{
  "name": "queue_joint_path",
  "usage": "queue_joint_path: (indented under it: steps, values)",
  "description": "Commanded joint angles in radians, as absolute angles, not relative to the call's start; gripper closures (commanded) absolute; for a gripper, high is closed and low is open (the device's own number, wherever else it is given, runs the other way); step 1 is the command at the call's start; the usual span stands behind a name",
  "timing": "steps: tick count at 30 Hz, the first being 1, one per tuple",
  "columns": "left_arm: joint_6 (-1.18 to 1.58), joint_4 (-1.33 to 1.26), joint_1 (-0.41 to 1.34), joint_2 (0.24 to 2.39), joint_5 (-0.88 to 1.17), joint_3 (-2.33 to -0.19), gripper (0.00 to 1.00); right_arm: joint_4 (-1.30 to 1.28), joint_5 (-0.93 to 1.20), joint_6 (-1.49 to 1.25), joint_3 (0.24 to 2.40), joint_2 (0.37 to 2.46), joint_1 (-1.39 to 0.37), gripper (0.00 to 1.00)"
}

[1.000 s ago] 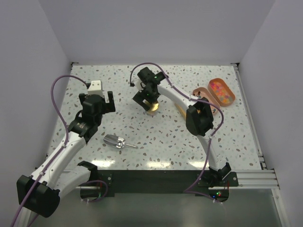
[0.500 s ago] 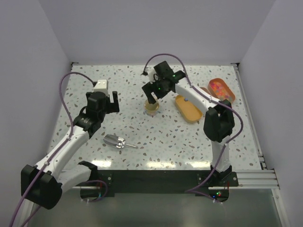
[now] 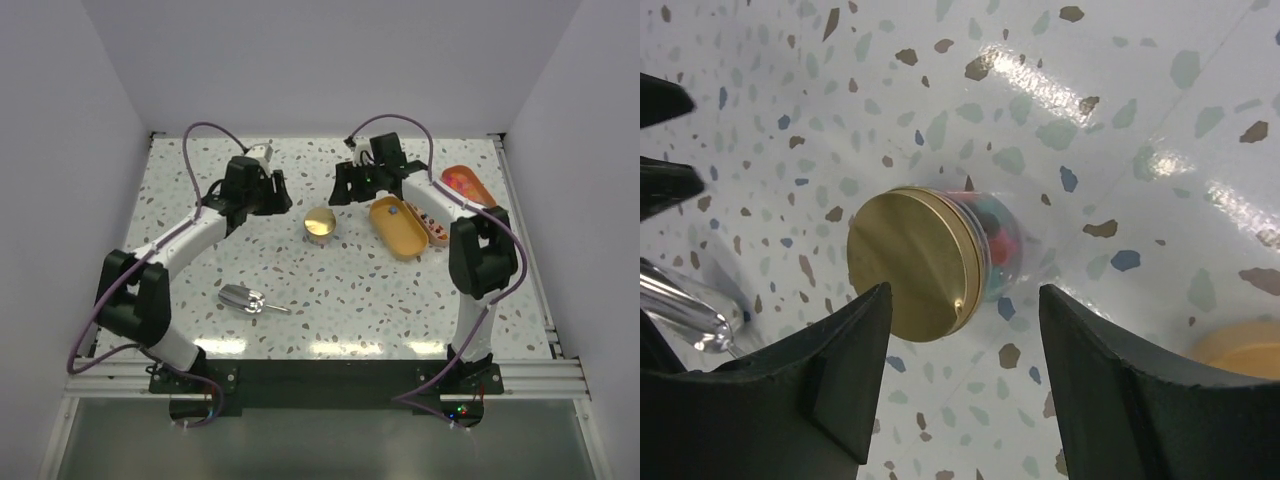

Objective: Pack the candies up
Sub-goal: Close the bottle lid on the packing bottle.

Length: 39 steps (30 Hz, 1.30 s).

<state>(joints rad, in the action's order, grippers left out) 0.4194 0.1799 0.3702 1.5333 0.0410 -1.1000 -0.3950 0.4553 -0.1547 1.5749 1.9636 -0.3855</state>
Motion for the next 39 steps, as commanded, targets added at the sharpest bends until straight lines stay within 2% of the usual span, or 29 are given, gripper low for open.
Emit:
queue_joint_path:
  steps: [1, 6, 12, 13, 18, 21, 32, 33, 39]
  values:
    - [0.488, 0.120, 0.380, 1.617, 0.164, -1.170, 0.39, -0.255, 0.563, -0.244, 1.542, 1.971, -0.373, 0.37]
    - [0.523, 0.092, 0.387, 1.738, 0.230, -1.215, 0.43, -0.193, 0.598, -0.290, 1.509, 2.000, -0.365, 0.40]
    - [0.551, 0.058, 0.394, 1.793, 0.267, -1.241, 0.47, -0.126, 0.640, -0.344, 1.491, 2.054, -0.351, 0.53]
    - [0.554, 0.054, 0.397, 1.799, 0.271, -1.241, 0.47, -0.123, 0.643, -0.347, 1.493, 2.060, -0.350, 0.57]
    - [0.569, 0.043, 0.399, 1.836, 0.278, -1.239, 0.51, -0.112, 0.661, -0.350, 1.490, 2.091, -0.347, 0.66]
    - [0.578, 0.046, 0.399, 1.864, 0.282, -1.241, 0.58, -0.103, 0.673, -0.356, 1.482, 2.102, -0.347, 0.68]
    - [0.610, 0.061, 0.403, 1.901, 0.278, -1.206, 0.69, -0.101, 0.669, -0.351, 1.454, 2.095, -0.347, 0.70]
    - [0.614, 0.058, 0.405, 1.898, 0.276, -1.191, 0.72, -0.098, 0.672, -0.350, 1.450, 2.089, -0.347, 0.70]
    - [0.624, 0.060, 0.426, 1.841, 0.253, -1.112, 0.73, -0.074, 0.670, -0.357, 1.358, 2.036, -0.347, 0.70]
